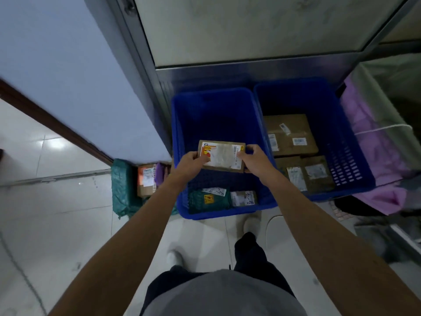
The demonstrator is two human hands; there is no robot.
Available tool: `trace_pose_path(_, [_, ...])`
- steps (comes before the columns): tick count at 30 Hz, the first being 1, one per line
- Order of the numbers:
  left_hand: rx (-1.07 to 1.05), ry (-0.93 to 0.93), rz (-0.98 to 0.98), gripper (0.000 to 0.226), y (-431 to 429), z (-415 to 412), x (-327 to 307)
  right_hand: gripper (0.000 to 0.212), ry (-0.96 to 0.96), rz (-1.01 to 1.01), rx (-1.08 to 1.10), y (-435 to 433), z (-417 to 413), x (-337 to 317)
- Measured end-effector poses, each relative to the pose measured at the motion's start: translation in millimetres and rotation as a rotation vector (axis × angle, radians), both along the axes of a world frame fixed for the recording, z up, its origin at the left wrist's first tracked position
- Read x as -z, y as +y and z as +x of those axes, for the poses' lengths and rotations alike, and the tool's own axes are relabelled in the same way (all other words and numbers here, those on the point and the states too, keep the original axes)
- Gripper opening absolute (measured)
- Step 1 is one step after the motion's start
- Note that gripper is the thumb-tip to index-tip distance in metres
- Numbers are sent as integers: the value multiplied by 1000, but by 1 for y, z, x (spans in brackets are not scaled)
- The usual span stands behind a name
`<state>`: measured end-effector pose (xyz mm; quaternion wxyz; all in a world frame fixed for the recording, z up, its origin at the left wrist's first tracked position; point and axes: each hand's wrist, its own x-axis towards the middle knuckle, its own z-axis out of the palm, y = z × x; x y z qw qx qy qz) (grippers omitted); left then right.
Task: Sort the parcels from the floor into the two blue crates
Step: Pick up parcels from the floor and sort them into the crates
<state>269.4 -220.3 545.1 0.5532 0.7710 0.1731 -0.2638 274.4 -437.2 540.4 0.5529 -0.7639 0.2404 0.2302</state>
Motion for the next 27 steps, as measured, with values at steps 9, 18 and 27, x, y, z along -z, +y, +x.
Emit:
trace_pose_path(9, [-179,151,43,69,-92,26,31,66,70,-123,-367,-73,50,27])
trace_pose_path(18, [-170,183,11,49,-131,78,99,61,114,-402,-430,-83,78,96])
trace_pose_path(27, [-199,304,-47,49,-121,109,242,70,51,-723,-715,-67,103,211])
